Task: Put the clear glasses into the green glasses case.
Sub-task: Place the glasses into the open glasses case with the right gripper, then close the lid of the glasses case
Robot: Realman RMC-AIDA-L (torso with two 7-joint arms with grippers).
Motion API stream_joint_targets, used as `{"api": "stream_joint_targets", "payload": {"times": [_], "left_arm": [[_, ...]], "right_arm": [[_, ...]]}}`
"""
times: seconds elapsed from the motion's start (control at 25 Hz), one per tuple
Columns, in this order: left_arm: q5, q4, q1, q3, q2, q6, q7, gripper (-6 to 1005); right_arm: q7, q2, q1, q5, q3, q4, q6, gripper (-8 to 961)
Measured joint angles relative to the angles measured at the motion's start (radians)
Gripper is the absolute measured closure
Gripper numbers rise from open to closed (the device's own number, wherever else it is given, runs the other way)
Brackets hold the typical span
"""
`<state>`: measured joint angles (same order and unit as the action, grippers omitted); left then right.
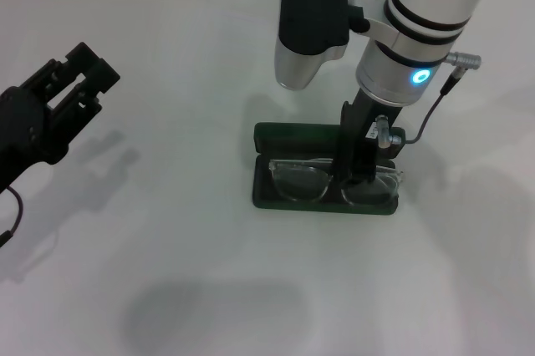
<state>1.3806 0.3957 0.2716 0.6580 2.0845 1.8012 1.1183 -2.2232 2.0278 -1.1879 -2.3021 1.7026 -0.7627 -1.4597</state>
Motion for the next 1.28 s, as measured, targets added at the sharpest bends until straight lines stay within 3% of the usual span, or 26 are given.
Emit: {"api": "stream_joint_targets", "payload": {"times": [0.6,0.84,1.0,1.08,1.12,1.16,1.28], "left_arm": [[0.000,0.000,-0.007,0.000,-0.007,0.009,0.002,517],[0.000,0.003,-0.009,0.000,-0.012,0.033,0.006,517],[0.000,0.006,-0.008,0.001,-0.023,0.056,0.017,517],[0.000,0.009,-0.001,0.001,-0.028,0.057,0.035,517],[0.000,0.011,0.007,0.002,-0.031,0.057,0.053,518],[0.002,0.013,0.012,0.002,-0.034,0.057,0.065,518],[0.023,0.037,0.038,0.003,-0.051,0.056,0.129,518]], "right_arm": [[-0.089,0.000,0.029,-0.028,0.001,-0.155,-0.054,808],[-0.119,-0.001,0.130,-0.036,-0.007,-0.326,-0.071,810],[-0.129,-0.001,0.250,-0.023,-0.034,-0.504,-0.057,811],[-0.127,-0.002,0.361,0.012,-0.046,-0.626,-0.023,812],[-0.119,-0.004,0.479,0.050,-0.057,-0.747,0.020,812],[-0.119,-0.004,0.479,0.050,-0.057,-0.747,0.020,813],[-0.074,-0.006,0.680,0.096,-0.100,-0.946,0.081,813]]}}
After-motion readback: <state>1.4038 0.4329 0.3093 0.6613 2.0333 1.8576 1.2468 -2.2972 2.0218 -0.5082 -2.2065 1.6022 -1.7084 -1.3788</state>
